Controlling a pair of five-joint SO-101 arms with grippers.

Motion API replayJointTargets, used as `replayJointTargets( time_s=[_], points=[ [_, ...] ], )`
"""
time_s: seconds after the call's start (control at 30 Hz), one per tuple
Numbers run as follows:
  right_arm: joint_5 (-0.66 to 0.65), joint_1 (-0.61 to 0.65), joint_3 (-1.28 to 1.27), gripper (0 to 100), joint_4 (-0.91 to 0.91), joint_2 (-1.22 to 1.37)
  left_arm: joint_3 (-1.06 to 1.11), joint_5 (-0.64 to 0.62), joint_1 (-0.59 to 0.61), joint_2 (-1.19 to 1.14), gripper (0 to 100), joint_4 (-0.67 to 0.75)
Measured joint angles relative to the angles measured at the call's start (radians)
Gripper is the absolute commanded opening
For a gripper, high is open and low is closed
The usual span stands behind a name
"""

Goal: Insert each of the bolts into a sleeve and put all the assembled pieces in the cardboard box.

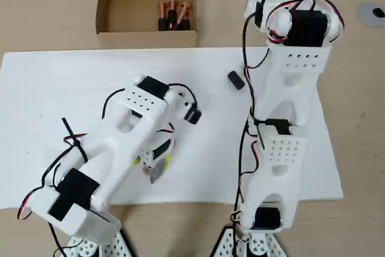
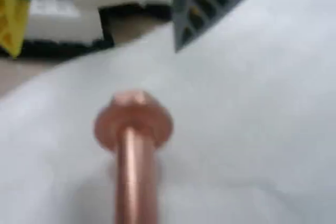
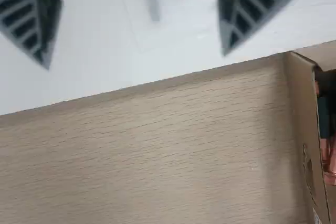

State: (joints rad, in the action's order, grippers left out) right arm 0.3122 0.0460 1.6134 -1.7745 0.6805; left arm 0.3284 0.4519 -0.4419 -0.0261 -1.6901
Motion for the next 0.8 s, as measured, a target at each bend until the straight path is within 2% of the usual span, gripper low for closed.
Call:
replayJointTargets(
  time_s=[0.33,0.57,0.63,0.77,0.8],
  points=[
    [0.000,0.000,0.000,24.9,0.000,0.000,0.169,-0.080,-0.002,0.002,21,0.275],
    [0.000,0.000,0.000,24.9,0.000,0.000,0.239,-0.083,-0.002,0.018,20,0.348],
    [0.000,0.000,0.000,24.9,0.000,0.000,0.247,-0.083,-0.002,0.021,17,0.364],
    [0.000,0.000,0.000,24.9,0.000,0.000,0.256,-0.084,-0.011,0.028,0,0.394],
    [0.000,0.000,0.000,24.9,0.000,0.000,0.258,-0.084,-0.014,0.028,0,0.404]
  ],
)
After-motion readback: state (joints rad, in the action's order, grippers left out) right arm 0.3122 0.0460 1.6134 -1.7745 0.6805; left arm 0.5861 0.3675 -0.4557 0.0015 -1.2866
